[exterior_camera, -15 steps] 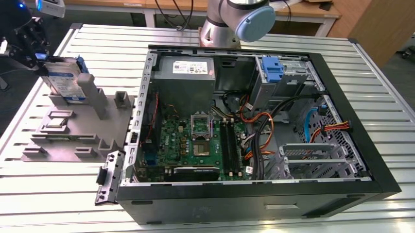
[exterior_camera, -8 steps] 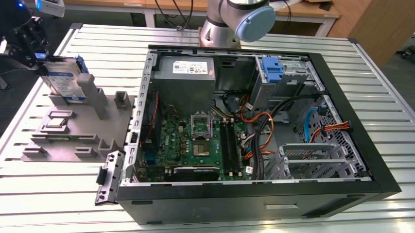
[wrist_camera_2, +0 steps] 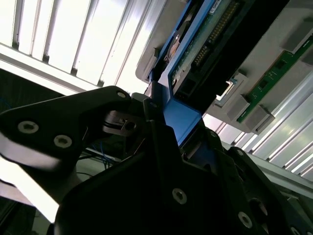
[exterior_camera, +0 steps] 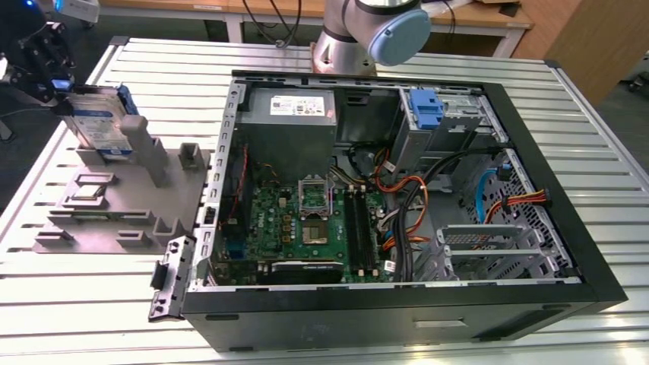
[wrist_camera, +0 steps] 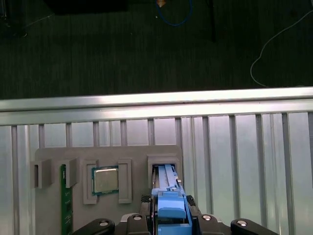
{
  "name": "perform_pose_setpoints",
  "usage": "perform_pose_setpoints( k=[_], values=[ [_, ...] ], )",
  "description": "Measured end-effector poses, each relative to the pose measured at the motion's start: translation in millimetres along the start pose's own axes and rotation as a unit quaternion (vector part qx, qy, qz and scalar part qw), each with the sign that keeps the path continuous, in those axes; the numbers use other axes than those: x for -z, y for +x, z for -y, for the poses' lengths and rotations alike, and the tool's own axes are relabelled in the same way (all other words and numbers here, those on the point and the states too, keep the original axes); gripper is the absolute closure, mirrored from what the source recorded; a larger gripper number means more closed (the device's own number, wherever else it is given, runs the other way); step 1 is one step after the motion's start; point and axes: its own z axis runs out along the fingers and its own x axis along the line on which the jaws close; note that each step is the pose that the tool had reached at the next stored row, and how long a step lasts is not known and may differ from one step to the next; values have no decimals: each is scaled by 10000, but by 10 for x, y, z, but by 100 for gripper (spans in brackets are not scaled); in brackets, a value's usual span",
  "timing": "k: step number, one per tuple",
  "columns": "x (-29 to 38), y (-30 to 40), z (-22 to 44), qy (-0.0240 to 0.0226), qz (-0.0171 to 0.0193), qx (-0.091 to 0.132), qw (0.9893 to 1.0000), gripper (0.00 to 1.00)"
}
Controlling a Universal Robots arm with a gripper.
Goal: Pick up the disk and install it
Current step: 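Pick up the disk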
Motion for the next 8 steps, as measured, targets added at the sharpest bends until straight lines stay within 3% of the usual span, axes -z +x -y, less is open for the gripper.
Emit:
perform_pose_setpoints(
  k=[8],
  values=[
    [65,-2,-1,0,0,0,10000,63]
  ],
)
